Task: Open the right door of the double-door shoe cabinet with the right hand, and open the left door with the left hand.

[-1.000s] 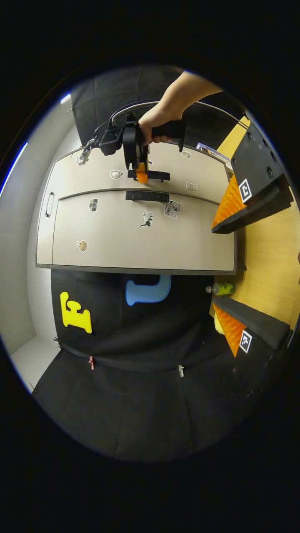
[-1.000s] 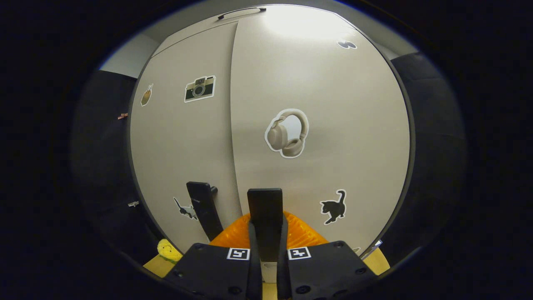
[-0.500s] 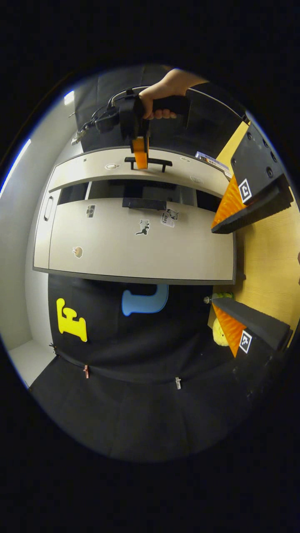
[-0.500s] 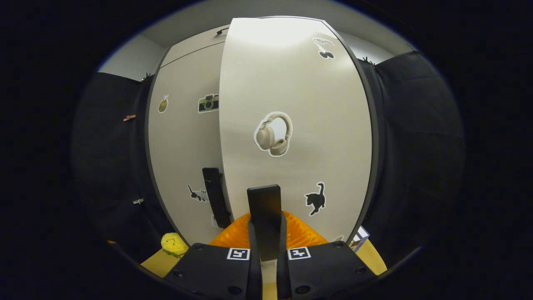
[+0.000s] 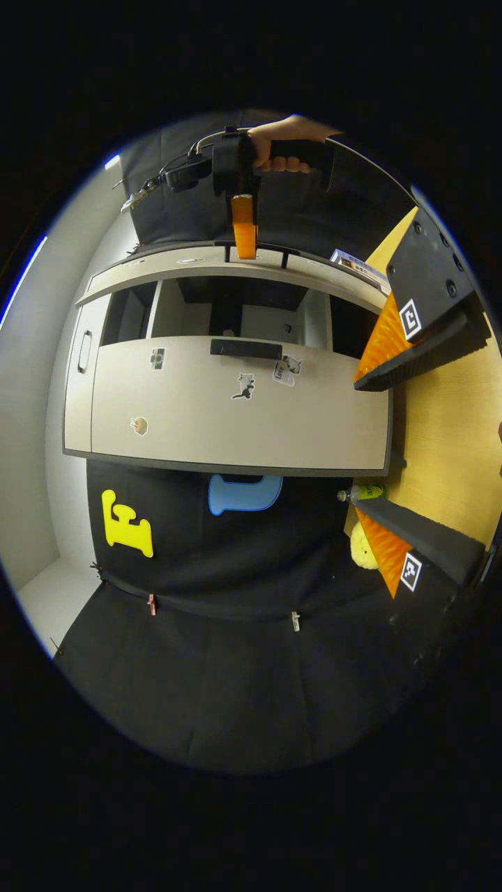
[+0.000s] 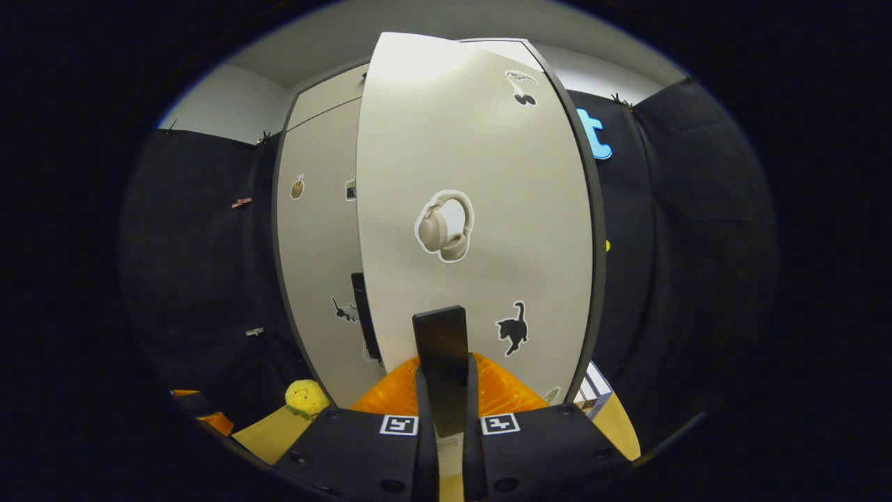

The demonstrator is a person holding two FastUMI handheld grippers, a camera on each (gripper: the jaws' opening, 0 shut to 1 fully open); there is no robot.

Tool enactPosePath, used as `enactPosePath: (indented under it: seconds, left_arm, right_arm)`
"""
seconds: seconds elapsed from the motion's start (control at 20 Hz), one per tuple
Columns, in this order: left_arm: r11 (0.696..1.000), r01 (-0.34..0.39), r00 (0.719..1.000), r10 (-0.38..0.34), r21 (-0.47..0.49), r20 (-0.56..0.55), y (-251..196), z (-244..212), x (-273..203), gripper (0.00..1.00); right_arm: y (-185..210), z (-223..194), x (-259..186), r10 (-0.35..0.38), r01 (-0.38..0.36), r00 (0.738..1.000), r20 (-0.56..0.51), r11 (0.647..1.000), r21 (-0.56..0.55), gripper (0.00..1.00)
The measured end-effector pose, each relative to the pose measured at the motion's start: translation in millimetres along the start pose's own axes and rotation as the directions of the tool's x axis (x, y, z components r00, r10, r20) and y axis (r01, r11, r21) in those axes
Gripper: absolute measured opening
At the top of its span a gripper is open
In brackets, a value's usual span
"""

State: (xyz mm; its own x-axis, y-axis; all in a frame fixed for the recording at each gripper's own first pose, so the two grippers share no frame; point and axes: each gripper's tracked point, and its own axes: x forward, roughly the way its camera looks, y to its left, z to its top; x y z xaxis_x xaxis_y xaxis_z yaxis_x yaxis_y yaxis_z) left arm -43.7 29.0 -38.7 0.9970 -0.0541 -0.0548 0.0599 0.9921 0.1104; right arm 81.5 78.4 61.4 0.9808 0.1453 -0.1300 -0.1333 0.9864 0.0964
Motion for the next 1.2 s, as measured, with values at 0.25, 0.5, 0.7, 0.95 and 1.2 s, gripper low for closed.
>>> enactPosePath:
  seconds: [0.25, 0.5, 0.7, 0.95, 1.2]
  left_arm:
    - [1.0, 0.012, 1.0, -0.012, -0.003, -0.009, -28.5, -3.2, -16.3, 0.95]
    - [1.0, 0.007, 1.0, -0.007, 0.007, -0.004, -36.6, -1.1, -20.8, 0.96]
    - [1.0, 0.012, 1.0, -0.012, 0.012, -0.009, -40.7, -3.8, -23.0, 0.95]
    - [1.0, 0.021, 1.0, -0.021, 0.014, -0.02, -44.9, -5.4, -19.5, 0.95]
    - [0.999, 0.05, 0.998, -0.05, 0.013, -0.025, -60.0, -8.9, -17.6, 0.95]
  right_arm:
    - [-15.0, 1.1, -19.0, 0.014, -0.014, 1.0, 0.003, 1.0, 0.005, 0.17]
    - [-29.7, 1.0, -35.5, -0.007, 0.007, 1.0, 0.001, 1.0, 0.001, 0.17]
    - [-45.2, 1.6, -49.6, -0.038, 0.038, 0.999, -0.022, 0.999, -0.016, 0.17]
    - [-76.9, 5.1, -69.9, -0.11, 0.109, 0.994, -0.015, 0.993, -0.033, 0.16]
    - [-132.2, -4.2, -88.0, -0.21, 0.205, 0.977, -0.043, 0.974, -0.095, 0.15]
